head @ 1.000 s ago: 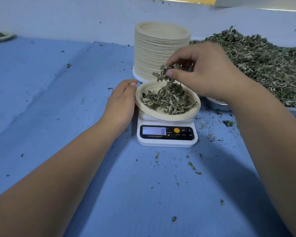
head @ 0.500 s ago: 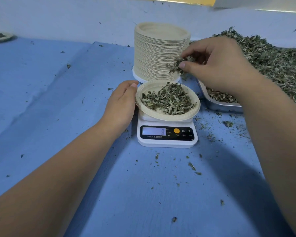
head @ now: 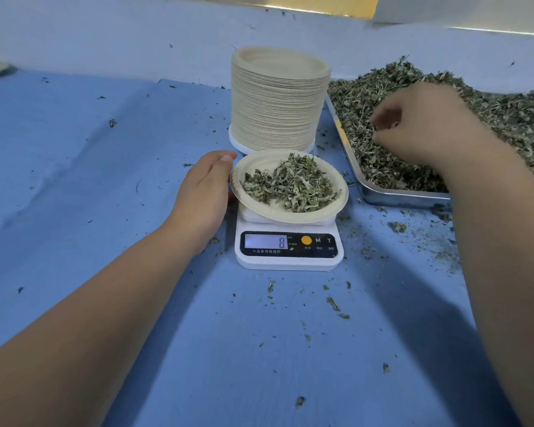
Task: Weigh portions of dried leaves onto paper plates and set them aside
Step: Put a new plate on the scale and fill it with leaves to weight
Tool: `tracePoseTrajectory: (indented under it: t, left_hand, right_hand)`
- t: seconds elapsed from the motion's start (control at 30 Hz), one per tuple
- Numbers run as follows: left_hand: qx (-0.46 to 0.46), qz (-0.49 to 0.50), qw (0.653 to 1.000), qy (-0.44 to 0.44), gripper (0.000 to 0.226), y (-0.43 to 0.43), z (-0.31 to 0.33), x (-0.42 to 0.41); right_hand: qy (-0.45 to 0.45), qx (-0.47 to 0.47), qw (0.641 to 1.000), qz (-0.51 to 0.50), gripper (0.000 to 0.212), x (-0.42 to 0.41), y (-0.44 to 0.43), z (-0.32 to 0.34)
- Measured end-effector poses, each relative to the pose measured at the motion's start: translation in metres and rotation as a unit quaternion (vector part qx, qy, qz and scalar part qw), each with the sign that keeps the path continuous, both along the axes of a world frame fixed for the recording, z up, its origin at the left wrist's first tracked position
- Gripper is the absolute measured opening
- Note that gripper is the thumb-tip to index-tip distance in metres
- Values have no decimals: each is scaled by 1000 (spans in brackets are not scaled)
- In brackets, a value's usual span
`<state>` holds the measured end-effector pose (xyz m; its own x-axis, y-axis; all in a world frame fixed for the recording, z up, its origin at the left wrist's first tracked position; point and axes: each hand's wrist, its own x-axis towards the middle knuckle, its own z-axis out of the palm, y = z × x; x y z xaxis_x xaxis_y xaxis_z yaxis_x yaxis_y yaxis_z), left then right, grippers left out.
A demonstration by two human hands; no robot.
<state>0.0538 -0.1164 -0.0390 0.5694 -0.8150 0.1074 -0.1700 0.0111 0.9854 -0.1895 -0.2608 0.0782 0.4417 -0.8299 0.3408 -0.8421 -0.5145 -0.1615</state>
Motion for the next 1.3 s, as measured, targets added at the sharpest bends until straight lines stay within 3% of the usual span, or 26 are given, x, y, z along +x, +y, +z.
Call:
tracePoseTrajectory:
  t: [0.17,0.27,0.4,0.47,0.6,0.67,0.77,0.93,1.13,1.3]
  left_hand:
    - [-6,-3,1000,4,30,1,0,1]
    - [-4,-1,1000,-2,32,2,0,1]
    - [-3,1,1000,-5,32,2,2,-1]
    - [-1,1,1000,-7,31,3,4,-2]
    - [3,8,1000,-13,38,3,5,-3]
    - [7,12,1000,-16,43,3,5,-3]
    - [11,11,1000,-18,47,4,6,-4]
    - [11,6,1000,-12,42,5,8,-6]
    - [16,8,1000,-14,41,7,9,-6]
    - [30,-26,999,-21,25,5,7,-5]
  right_hand:
    - [-5,43,989,138,20,30,23,-3]
    - [34,110,975,188,38,43,37,-7]
    - [99,128,963,216,62,53,50,-13]
    - [104,114,963,222,58,57,54,-17]
    - [69,69,966,237,27,64,57,-23]
    - [48,65,968,238,13,65,58,-23]
    - [26,58,971,232,8,65,56,-22]
    - [52,79,971,221,25,66,57,-25]
    - [38,49,976,207,24,62,56,-17]
    - [98,84,989,69,56,51,40,-15]
